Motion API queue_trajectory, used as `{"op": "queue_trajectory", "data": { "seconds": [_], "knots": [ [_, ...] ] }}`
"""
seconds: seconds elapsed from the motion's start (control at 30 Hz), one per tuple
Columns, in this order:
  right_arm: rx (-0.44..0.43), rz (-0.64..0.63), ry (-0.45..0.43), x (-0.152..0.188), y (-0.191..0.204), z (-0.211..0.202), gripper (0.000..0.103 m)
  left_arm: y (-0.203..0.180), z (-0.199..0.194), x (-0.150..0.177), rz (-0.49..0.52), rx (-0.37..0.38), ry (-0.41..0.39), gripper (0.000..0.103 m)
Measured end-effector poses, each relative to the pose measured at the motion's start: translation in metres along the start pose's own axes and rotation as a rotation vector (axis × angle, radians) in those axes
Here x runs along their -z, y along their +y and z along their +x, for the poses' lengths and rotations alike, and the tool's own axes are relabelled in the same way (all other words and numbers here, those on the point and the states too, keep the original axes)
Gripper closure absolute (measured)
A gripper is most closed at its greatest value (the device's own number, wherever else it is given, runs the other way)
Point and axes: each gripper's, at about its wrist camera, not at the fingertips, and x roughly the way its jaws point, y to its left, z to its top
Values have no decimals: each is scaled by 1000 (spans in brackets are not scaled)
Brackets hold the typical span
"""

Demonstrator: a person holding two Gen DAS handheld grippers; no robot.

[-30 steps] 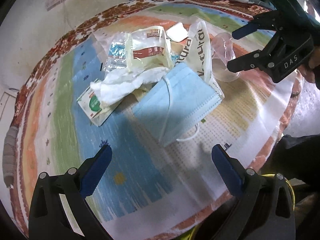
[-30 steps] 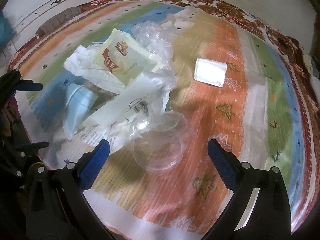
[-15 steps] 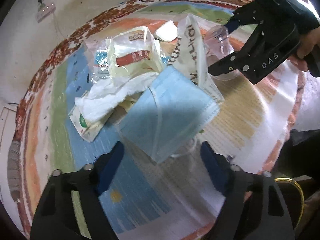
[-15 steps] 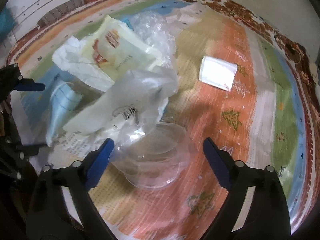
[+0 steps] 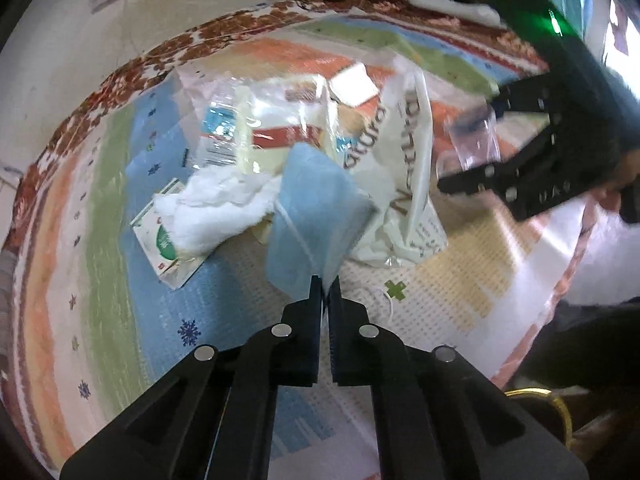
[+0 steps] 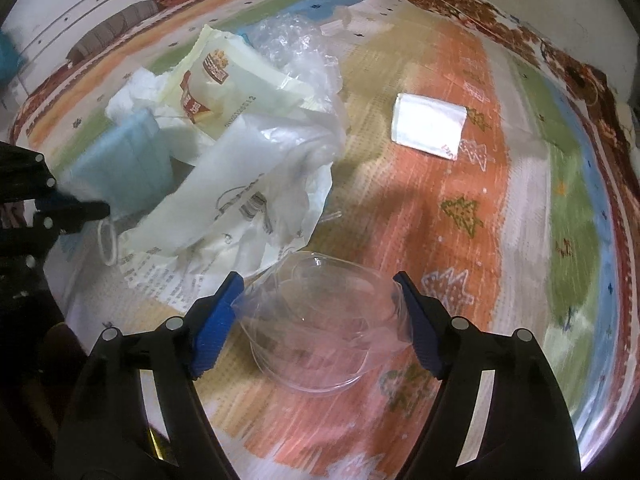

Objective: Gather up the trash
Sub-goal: 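Carry the mask in the left gripper and the cup in the right gripper over the bin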

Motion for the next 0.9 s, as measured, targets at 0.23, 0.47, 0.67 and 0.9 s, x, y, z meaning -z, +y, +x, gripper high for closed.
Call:
{"op": "queue_trajectory", "data": {
  "seconds": [0.23, 0.47, 0.67, 0.9],
  "knots": [
    [-18, 76, -22, 9, 4, -28, 31, 12, -29, -7, -130, 72, -4, 101],
    [-8, 104, -41, 16, 11, -55, 31, 21, -60, -6, -213, 79, -19, 101],
    [-5, 125, -66, 20, 26, -77, 31, 26, -81, -5, -253, 88, -33, 101],
    [1, 141, -92, 27, 42, -101, 31, 26, -106, -3, -307, 111, -55, 101]
  ]
}}
